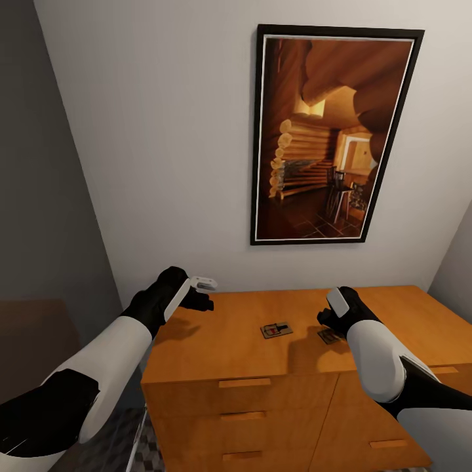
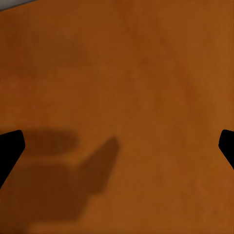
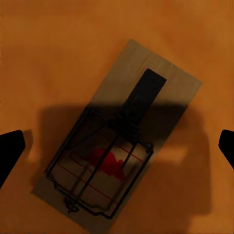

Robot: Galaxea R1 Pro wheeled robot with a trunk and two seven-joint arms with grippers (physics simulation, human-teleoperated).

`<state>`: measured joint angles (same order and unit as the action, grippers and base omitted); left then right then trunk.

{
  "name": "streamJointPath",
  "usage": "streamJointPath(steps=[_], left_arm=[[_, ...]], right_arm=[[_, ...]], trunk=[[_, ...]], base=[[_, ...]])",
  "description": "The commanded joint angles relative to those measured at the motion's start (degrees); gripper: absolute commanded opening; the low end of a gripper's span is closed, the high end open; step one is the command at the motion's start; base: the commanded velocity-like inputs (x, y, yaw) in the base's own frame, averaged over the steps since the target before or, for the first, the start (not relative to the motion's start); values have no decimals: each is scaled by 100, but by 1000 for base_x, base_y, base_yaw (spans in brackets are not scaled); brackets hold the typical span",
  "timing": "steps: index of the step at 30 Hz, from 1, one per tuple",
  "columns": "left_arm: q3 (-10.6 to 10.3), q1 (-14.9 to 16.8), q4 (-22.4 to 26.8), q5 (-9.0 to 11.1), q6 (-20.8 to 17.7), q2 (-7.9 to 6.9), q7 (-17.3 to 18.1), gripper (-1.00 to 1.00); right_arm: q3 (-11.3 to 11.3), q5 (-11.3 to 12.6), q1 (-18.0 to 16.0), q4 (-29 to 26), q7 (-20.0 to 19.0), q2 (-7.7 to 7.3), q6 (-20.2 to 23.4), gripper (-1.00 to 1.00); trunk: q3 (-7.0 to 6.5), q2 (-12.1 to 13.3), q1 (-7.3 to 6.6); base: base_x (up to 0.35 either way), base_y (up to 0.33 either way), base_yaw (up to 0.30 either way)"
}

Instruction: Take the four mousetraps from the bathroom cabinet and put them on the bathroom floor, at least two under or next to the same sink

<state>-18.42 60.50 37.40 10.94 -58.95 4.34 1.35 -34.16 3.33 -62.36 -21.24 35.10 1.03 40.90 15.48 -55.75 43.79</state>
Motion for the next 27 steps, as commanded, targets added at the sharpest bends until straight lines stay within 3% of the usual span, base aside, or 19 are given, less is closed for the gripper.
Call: streamJointPath(steps=[1, 27], left_arm=[[-13, 5, 4, -4, -20, -3, 14, 100], [-13, 5, 4, -11, -20, -3, 14, 100]], right_arm=[[-10, 36, -4, -11, 37, 3, 15, 100], [-20, 36, -4, -3, 32, 2, 7, 100]], trunk=[[8, -6, 1], [8, -6, 1]], base=[[0, 0, 0], [0, 0, 0]])
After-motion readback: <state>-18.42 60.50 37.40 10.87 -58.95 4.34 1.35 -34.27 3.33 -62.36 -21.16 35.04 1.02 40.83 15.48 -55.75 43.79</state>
